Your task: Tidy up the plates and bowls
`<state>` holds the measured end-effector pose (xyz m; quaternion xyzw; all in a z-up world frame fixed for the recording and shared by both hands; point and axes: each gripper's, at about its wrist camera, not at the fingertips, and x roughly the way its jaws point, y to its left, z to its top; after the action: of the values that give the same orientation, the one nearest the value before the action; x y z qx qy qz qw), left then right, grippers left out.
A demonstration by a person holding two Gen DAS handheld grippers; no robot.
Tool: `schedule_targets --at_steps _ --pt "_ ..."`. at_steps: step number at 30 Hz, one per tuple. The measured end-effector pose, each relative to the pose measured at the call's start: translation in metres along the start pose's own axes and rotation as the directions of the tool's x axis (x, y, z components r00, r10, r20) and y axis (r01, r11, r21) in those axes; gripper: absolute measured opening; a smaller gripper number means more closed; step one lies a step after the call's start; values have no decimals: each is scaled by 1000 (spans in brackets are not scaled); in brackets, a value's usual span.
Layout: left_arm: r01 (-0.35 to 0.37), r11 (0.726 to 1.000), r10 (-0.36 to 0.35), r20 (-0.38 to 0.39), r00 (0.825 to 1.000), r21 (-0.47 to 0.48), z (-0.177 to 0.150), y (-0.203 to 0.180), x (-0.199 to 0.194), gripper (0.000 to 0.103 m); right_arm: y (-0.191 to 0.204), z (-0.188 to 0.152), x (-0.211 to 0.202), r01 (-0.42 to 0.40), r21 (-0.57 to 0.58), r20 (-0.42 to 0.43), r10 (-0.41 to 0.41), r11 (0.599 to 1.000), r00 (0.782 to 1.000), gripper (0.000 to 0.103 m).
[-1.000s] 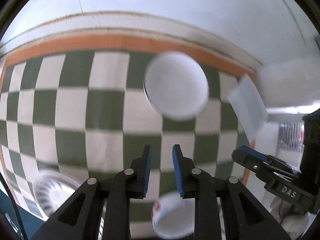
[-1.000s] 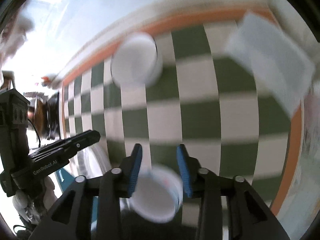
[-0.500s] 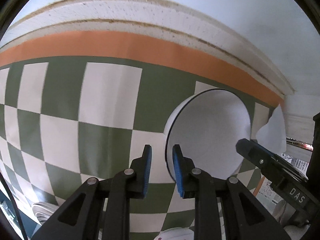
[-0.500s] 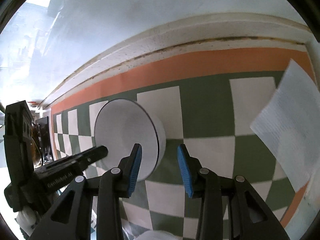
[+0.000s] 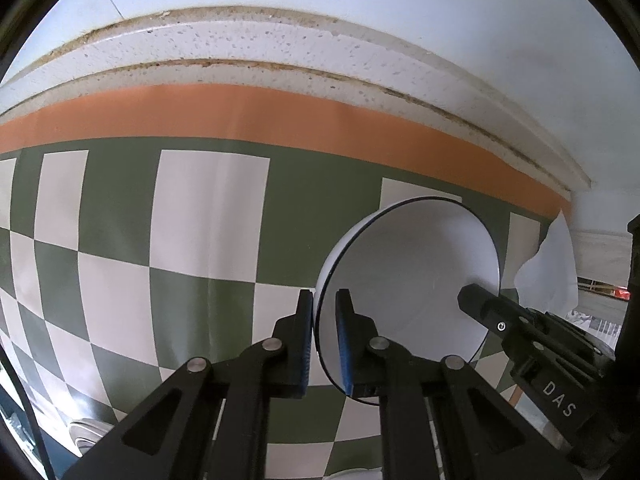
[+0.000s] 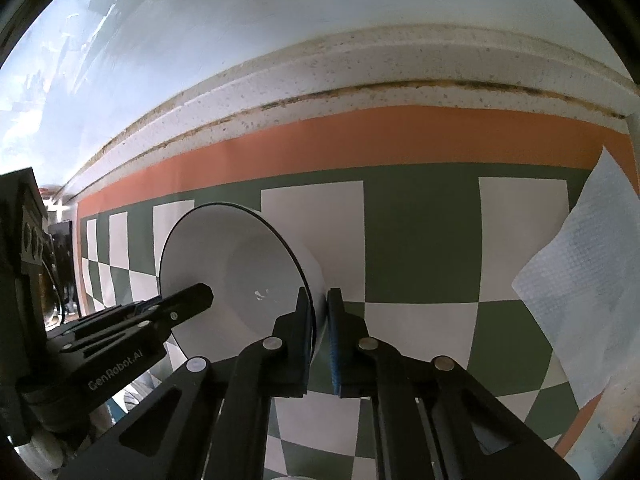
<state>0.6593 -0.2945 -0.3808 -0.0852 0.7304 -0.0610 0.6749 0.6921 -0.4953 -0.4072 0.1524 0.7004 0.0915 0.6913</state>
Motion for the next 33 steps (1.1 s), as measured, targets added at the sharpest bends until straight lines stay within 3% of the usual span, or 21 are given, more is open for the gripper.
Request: schedule_targets --at_steps 6,15,33 --pt "-2 1000 1 29 1000 17 -11 -11 -12 9 6 -9 -5 -2 -7 10 2 1000 1000 9" --pt "1 997 -7 72 997 75 -52 -16 -45 9 9 -41 -35 -25 0 41 25 1000 999 8" --pt "9 977 -38 131 991 213 -174 -23 -102 9 22 -187 -123 -24 16 145 22 1000 989 9"
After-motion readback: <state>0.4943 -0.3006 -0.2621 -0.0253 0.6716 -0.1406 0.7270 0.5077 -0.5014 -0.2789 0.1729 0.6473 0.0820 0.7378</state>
